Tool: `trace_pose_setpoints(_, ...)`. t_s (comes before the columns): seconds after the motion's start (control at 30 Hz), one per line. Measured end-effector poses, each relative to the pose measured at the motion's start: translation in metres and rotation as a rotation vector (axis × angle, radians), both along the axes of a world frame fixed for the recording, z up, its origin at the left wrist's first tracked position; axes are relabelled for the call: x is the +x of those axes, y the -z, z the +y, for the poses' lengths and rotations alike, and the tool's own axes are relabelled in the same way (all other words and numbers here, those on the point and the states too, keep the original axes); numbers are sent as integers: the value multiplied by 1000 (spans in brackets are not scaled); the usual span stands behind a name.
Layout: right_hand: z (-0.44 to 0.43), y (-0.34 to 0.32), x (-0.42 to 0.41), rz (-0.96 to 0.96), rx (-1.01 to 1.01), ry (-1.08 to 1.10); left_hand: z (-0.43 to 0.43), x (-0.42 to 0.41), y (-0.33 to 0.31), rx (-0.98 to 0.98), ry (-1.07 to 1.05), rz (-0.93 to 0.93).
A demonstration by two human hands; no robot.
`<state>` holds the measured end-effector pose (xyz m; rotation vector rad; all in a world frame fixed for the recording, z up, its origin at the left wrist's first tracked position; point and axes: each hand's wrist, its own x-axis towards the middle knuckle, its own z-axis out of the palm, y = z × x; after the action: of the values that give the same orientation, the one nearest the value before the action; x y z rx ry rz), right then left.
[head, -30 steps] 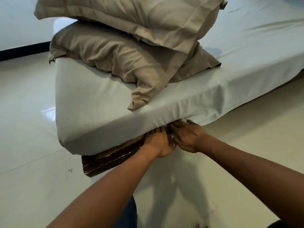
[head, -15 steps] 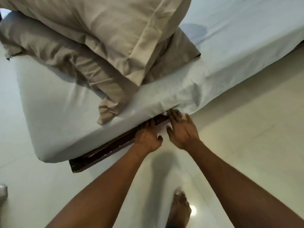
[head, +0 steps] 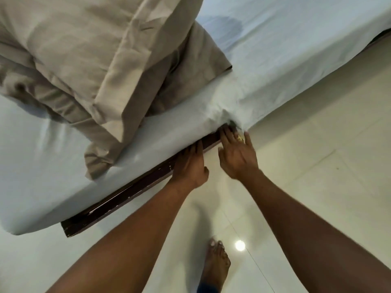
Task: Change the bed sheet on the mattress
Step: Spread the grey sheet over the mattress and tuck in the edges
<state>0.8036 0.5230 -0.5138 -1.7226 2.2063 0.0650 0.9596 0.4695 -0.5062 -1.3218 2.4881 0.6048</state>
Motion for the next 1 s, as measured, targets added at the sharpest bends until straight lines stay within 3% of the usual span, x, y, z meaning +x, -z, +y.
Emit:
trace_pose_setpoints(0.1, -44, 7, -31, 63, 96, -70, 26, 0, -12, -95, 34, 64)
trace_pose_setpoints(0.17, -45, 5, -33, 47, 99, -108, 29, -11, -14, -60, 95, 118)
trace_pose_setpoints(0.27, -18, -7, -30, -47, -56, -87, 1, -49, -2, -91, 154, 158)
trace_pose_setpoints(0.37, 5, -18, -41, -88, -219, 3, -28, -89, 19, 21, 158, 86)
trace_pose_setpoints(0.53, -52, -9, -107, 79, 9, 46, -6, -93, 1, 17, -3, 67)
trace_pose_setpoints(0.63, -68, -10, -117, 134, 147, -11, 3, -103, -10, 0, 59, 148)
trace_pose_setpoints(0.8, 3, -31, -115, -176, -76, 8, -28, -164, -4, 169, 61, 122)
trace_pose_setpoints(0.9, 11, -32, -139, -106, -51, 24, -23, -183, 4, 158, 29, 20)
trace_pose_setpoints(1.0, -31, -21, -191, 26, 110, 147, -10, -181, -8, 68, -11, 27)
